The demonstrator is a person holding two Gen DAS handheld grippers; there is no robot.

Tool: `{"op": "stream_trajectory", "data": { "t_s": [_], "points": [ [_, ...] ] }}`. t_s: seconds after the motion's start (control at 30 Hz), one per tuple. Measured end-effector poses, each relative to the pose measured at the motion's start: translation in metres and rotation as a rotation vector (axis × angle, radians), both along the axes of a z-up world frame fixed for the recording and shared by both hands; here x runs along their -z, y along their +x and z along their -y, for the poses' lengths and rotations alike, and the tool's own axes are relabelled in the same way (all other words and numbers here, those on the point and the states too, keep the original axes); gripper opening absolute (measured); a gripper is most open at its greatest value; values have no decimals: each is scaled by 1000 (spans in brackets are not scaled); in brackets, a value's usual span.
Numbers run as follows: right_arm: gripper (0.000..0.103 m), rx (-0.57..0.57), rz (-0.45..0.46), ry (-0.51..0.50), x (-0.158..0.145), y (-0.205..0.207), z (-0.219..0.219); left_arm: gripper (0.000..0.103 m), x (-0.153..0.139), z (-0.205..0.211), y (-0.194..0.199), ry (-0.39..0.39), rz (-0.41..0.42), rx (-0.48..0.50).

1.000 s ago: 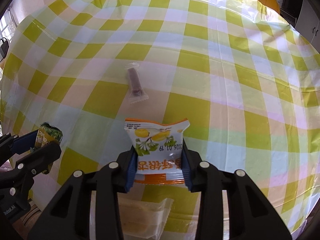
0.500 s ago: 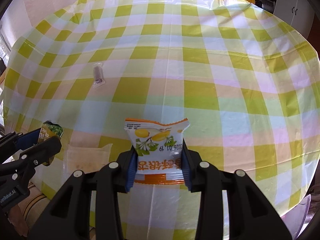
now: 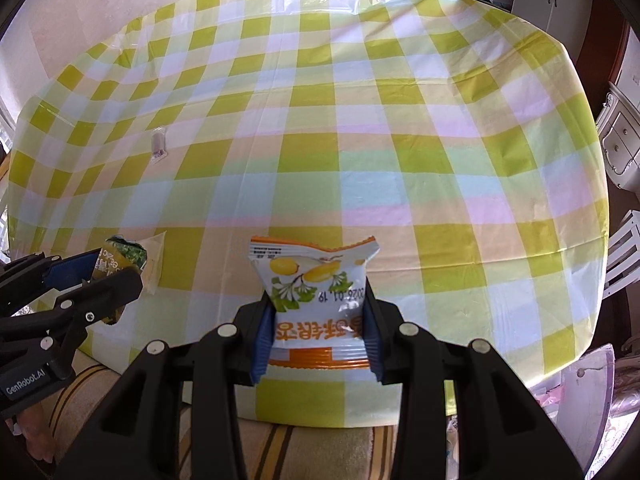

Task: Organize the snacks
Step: 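Carry the green garlic bag and white-orange bag over the white box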

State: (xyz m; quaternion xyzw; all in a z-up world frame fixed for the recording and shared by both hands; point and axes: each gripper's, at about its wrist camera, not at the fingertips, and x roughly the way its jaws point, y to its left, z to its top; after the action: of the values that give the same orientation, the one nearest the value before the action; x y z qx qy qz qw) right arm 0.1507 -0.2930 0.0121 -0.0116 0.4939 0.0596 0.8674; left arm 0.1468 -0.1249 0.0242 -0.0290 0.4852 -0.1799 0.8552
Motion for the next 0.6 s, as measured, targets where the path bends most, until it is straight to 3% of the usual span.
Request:
{"op": "stream_trajectory", "data": {
  "t_s": [0.6],
  "points": [
    [38, 265, -39, -2, 14, -74, 147, 39, -1, 146, -39, 7, -42, 356]
  ]
}}
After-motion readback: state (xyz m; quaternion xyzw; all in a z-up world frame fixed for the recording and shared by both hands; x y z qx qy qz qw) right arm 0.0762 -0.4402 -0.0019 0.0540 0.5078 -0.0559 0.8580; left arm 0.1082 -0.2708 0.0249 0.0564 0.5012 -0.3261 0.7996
